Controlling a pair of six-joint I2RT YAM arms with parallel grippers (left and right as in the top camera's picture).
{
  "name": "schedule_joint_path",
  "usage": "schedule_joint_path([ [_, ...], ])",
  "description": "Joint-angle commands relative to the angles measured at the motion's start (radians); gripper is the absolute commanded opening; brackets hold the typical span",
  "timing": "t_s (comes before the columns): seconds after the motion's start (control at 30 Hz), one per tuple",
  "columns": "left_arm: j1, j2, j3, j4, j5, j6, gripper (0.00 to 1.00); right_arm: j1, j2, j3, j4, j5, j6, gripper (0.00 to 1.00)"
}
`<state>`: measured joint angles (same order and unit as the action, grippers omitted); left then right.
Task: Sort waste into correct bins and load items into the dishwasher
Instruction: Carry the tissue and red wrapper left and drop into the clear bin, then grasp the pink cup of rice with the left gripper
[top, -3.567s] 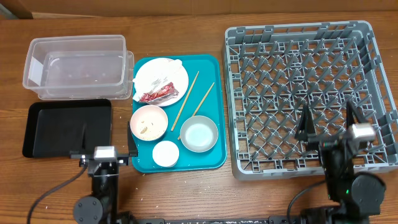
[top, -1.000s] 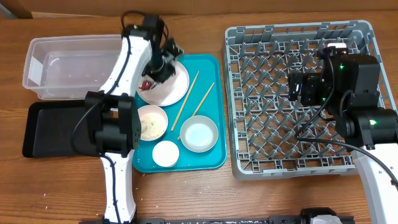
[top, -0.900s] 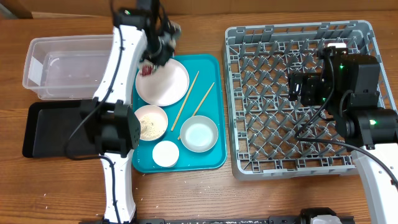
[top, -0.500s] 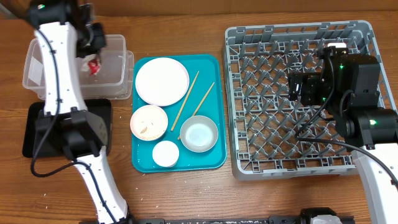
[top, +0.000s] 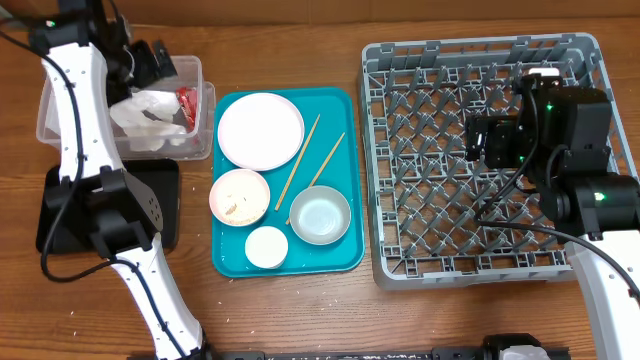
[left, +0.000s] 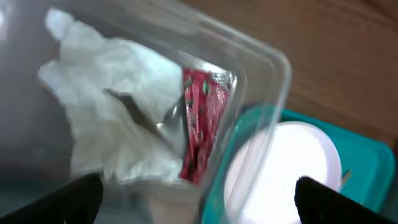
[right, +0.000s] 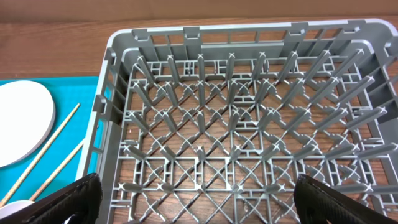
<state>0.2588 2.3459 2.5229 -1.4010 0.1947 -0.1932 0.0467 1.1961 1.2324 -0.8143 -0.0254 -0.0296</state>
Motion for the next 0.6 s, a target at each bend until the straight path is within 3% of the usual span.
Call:
schedule_joint_path([
  [0.0, -0.005, -0.027, 0.252, -0.118, -0.018, 0.061, 1.00, 0.003, -0.003, 0.028, 0.001, 0.009, -0.002, 1.00],
  [0.1, -0.015, -0.051, 0.409, -0.288, -0.011, 0.123, 1.00, 0.003, -0.003, 0.028, -0.003, 0.009, -0.001, 1.00],
  [0.23, -0.054, -0.125, 0.403, -0.289, 0.065, 0.138, 0.99, 0.003, -0.003, 0.028, -0.004, 0.009, -0.002, 1.00],
  [0.27, -0.097, -0.185, 0.350, -0.289, 0.095, 0.138, 0.97, 0.004, -0.003, 0.028, -0.017, 0.008, -0.001, 1.00],
  [0.43, -0.257, -0.404, -0.061, -0.289, -0.023, 0.129, 0.98, 0.004, -0.003, 0.028, -0.026, 0.008, -0.001, 1.00],
  [0.57, -0.377, -0.470, -0.327, -0.280, -0.035, 0.024, 1.00, 0.004, -0.003, 0.028, -0.011, -0.007, -0.001, 1.00],
])
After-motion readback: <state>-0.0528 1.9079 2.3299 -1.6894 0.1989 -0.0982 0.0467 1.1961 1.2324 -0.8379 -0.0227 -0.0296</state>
